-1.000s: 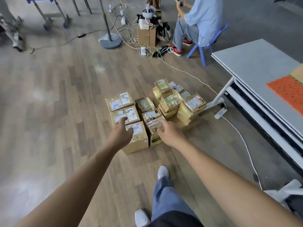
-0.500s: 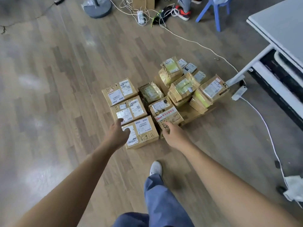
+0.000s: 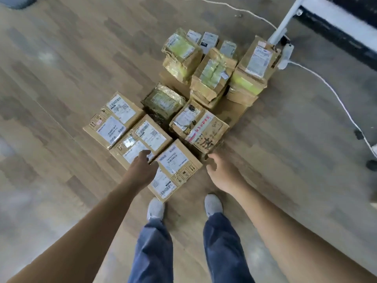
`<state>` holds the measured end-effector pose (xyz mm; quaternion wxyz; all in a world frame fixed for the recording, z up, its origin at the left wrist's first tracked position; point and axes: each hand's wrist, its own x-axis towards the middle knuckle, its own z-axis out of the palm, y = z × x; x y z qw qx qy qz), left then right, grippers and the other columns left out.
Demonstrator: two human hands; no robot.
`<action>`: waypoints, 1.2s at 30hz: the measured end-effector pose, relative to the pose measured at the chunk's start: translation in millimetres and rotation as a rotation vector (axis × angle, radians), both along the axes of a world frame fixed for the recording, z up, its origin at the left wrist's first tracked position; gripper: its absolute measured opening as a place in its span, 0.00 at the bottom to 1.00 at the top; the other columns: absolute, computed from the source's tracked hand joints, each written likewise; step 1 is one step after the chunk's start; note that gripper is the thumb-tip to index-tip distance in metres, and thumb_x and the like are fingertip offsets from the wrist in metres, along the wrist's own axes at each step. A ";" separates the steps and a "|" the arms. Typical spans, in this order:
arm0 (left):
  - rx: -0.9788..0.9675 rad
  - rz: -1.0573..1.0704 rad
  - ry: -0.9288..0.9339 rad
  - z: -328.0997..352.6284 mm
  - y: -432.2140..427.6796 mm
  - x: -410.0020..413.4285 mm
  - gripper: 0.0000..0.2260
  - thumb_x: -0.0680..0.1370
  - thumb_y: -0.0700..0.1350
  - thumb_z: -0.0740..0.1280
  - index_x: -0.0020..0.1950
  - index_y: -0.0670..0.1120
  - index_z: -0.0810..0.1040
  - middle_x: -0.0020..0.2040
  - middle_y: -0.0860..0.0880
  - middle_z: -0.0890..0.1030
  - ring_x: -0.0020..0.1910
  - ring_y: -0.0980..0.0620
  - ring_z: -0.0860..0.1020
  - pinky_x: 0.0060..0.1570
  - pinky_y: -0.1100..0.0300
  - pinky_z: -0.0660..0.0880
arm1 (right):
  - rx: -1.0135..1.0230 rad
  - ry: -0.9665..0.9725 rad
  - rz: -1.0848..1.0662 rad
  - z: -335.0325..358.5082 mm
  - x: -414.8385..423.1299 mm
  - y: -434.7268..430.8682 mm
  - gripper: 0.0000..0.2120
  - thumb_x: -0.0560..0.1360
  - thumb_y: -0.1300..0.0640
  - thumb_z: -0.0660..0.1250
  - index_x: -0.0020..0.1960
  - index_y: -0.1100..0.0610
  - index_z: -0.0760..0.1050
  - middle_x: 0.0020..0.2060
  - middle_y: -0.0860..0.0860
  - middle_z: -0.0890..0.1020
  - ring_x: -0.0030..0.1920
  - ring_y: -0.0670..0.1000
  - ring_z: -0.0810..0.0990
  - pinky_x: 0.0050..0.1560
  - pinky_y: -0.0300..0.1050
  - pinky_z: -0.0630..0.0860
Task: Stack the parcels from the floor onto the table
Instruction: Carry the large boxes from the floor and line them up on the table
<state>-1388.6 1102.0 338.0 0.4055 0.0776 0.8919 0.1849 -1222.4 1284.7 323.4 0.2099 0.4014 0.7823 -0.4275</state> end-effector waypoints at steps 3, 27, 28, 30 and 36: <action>-0.009 -0.123 -0.018 -51.8 6.1 -17.1 0.21 0.80 0.49 0.60 0.72 0.51 0.63 0.69 0.44 0.71 0.58 0.46 0.74 0.53 0.54 0.73 | -0.007 -0.019 -0.137 -39.9 5.7 -17.5 0.20 0.81 0.51 0.57 0.73 0.49 0.65 0.68 0.52 0.73 0.66 0.54 0.73 0.56 0.43 0.68; -0.010 -0.345 0.014 -218.4 9.9 -22.3 0.13 0.76 0.41 0.64 0.60 0.50 0.70 0.52 0.49 0.77 0.39 0.55 0.75 0.31 0.61 0.66 | -0.252 -0.085 -0.598 -224.8 20.3 -119.0 0.13 0.83 0.49 0.53 0.54 0.58 0.70 0.43 0.51 0.77 0.42 0.51 0.77 0.34 0.43 0.70; 0.010 -0.342 -0.014 -219.5 10.6 -20.4 0.12 0.76 0.41 0.65 0.58 0.51 0.70 0.50 0.50 0.78 0.39 0.55 0.76 0.31 0.61 0.68 | -0.283 -0.086 -0.641 -227.1 24.9 -118.1 0.12 0.83 0.50 0.53 0.54 0.57 0.70 0.45 0.51 0.78 0.44 0.51 0.78 0.37 0.44 0.74; 0.022 -0.343 -0.094 -221.2 9.9 -16.8 0.13 0.75 0.41 0.67 0.57 0.51 0.70 0.50 0.50 0.80 0.43 0.51 0.79 0.37 0.58 0.73 | -0.319 -0.084 -0.718 -233.0 36.0 -120.3 0.11 0.83 0.51 0.53 0.54 0.56 0.70 0.45 0.50 0.78 0.45 0.51 0.79 0.41 0.48 0.77; 0.098 -0.467 -0.352 -218.6 5.0 18.0 0.16 0.74 0.53 0.61 0.60 0.65 0.76 0.53 0.60 0.83 0.44 0.64 0.81 0.49 0.57 0.77 | -0.447 -0.012 -1.021 -239.9 67.4 -127.0 0.12 0.84 0.50 0.50 0.57 0.50 0.70 0.50 0.48 0.76 0.50 0.52 0.77 0.38 0.51 0.80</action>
